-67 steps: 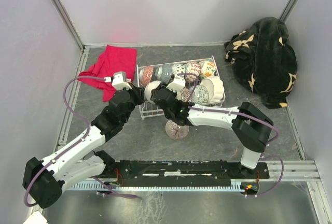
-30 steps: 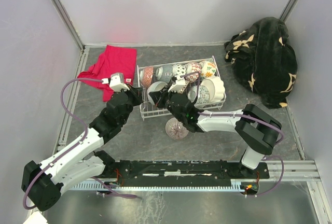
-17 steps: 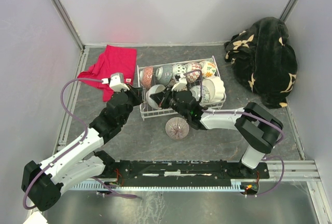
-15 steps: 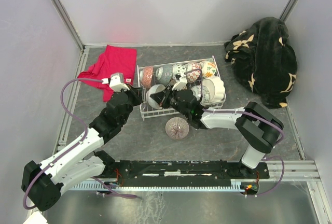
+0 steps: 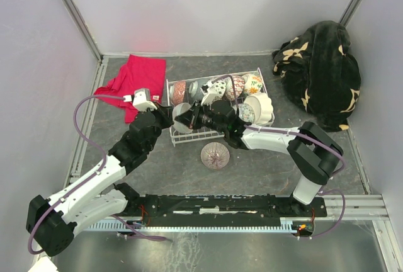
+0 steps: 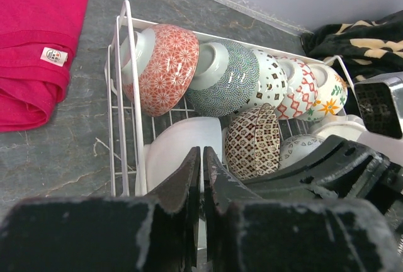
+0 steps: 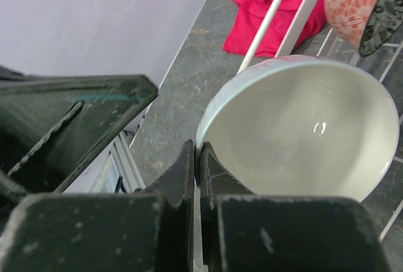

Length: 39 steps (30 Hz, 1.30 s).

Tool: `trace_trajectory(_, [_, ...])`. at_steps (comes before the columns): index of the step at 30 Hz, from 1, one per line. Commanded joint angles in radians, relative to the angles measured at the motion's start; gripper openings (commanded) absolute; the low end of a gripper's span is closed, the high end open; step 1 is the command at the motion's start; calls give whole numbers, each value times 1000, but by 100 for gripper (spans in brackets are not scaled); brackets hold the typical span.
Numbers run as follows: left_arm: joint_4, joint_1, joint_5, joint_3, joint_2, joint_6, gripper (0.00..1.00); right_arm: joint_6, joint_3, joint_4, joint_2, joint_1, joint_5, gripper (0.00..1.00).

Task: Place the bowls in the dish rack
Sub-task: Pick up the bowl from the dish rack, then place the bowl at the center of the board.

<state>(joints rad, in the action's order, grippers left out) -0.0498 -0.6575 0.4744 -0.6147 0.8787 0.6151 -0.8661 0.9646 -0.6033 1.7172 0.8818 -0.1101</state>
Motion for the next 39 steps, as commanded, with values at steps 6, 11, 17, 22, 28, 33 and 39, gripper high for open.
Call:
trace_trajectory(6, [-35,4,41,5,-32,-20,10,235,92,233,-299,58,-52,1])
trace_trajectory(11, [-34,3,43,4,-27,-20,10,315,118,592,-496,97,15,1])
trace_trajectory(17, [-35,3,43,0,-8,-21,10,320,79,1036,-653,140,167,1])
trace_trajectory(22, [-33,3,48,-6,9,-25,10,258,-28,1240,-722,194,424,1])
trace_trajectory(28, [-29,4,53,-11,29,-28,10,172,-122,1249,-645,245,575,1])
trace_trajectory(33, [-31,4,49,-11,33,-28,11,136,-159,1203,-533,249,636,1])
trace_trajectory(39, [-30,4,50,-17,49,-29,11,158,-95,1228,-441,249,625,8])
